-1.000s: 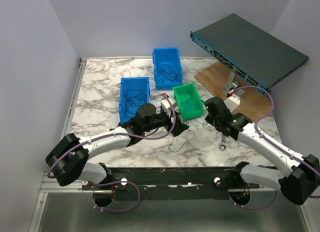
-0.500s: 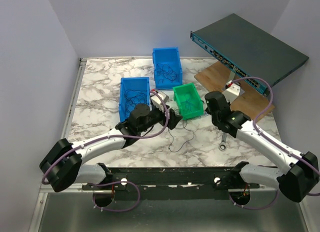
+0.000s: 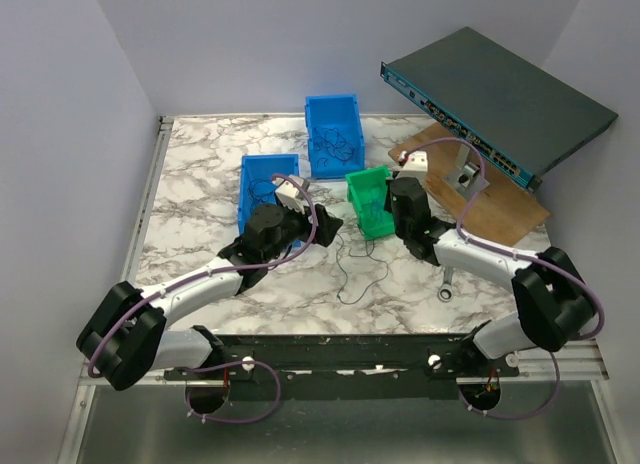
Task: Untangle the cables
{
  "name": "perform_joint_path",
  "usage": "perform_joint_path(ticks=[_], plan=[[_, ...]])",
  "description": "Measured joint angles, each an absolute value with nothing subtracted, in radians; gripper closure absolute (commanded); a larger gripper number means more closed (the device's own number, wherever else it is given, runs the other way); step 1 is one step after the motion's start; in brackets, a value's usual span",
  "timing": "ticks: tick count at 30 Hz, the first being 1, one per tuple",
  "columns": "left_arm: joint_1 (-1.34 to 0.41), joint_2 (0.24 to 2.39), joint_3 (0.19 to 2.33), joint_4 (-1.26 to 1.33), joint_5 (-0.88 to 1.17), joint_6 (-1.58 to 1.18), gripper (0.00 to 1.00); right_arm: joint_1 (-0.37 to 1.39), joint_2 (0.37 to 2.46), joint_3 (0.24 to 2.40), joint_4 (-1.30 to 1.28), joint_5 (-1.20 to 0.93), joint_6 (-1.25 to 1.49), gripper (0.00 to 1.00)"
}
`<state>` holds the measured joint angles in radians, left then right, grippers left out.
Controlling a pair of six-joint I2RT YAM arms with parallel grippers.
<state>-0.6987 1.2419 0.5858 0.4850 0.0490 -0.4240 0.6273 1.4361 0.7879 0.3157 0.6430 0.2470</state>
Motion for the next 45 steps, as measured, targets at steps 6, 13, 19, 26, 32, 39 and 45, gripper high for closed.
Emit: perform_joint_path(ticks=[6, 13, 19, 26, 32, 39, 45], plan=[[-0.689, 1.236, 0.584, 0.493, 0.059, -0.435, 0.11, 0.627, 1.543, 0.851, 0.385, 0.551, 0.191, 0.99], [-0.688, 1.235, 0.584, 0.495, 0.064, -0.435, 0.11, 0.626, 1.702, 0.939, 0.377, 0.453, 0.229, 0.99], [-0.686, 1.235, 0.584, 0.498, 0.065, -0.435, 0.11, 0.586, 1.808, 0.977, 0.266, 0.405, 0.305, 0.99], [-0.686, 1.235, 0.584, 0.499, 0.066, -0.435, 0.11, 0.553, 1.846, 1.013, 0.176, 0.361, 0.331, 0.95], [-0.686, 1.235, 0.584, 0.5, 0.076, -0.435, 0.11, 0.553, 1.829, 1.018, 0.12, 0.333, 0.351, 0.46], [-0.686, 1.235, 0.583, 0.511, 0.087, -0.434, 0.11, 0.553, 1.661, 1.019, 0.039, 0.314, 0.349, 0.12], [-0.686, 1.235, 0.58, 0.518, 0.091, -0.43, 0.11, 0.553, 1.479, 1.003, -0.011, 0.286, 0.353, 0.0]])
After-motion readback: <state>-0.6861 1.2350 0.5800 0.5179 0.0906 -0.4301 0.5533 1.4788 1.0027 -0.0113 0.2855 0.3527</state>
